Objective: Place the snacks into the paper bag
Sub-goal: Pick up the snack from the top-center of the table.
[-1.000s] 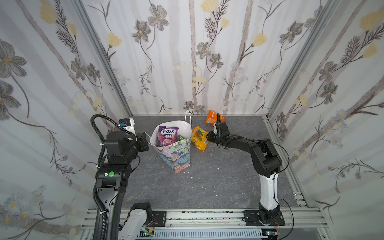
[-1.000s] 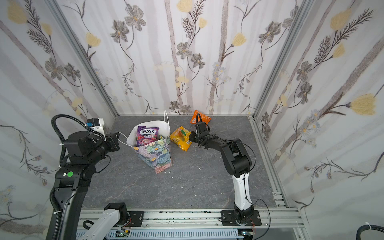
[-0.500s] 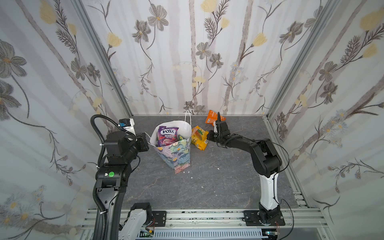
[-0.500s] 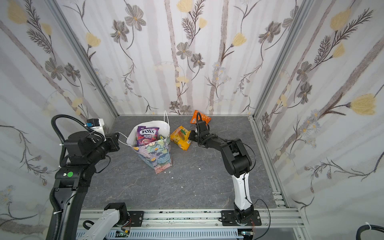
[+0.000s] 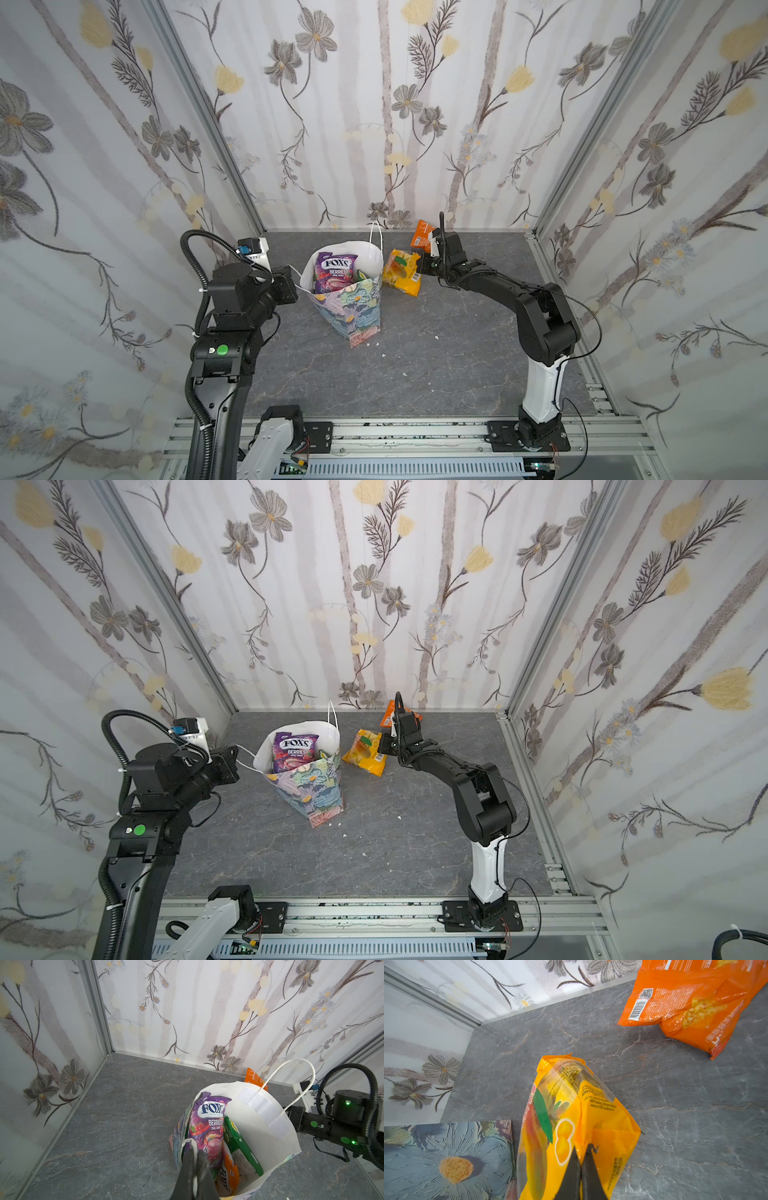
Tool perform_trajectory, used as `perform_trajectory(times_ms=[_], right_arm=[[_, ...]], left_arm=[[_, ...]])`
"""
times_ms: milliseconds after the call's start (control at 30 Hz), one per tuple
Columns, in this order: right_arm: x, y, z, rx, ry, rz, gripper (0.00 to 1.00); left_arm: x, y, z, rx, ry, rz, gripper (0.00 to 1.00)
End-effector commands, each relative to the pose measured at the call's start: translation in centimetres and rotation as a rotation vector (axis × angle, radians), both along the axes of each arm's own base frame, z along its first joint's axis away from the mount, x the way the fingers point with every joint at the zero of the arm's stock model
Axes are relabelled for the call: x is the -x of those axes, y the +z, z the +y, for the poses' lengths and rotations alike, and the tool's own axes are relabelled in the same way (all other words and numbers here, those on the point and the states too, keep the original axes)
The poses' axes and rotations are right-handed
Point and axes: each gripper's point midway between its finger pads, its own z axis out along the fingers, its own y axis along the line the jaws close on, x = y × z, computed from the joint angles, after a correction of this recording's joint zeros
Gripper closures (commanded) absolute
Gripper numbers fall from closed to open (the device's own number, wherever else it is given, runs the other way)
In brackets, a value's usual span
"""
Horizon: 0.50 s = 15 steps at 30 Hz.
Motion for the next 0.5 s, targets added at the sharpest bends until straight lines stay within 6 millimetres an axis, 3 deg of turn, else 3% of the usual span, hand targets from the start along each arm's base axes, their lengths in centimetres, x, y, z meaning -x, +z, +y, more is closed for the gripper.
perform_trajectory(times_ms=[0, 467], right_arm=[[-0.1, 2.7, -0.4, 0.066, 0.007, -0.081, 1.0], [2.1, 8.8, -1.1, 0.163, 0.002, -0.201, 1.0]], left_arm=[[-0.3, 0.8, 0.2, -0.012, 0.006, -0.038, 1.0], [-0.5, 0.9, -0.1, -0.008, -0.009, -0.036, 1.0]])
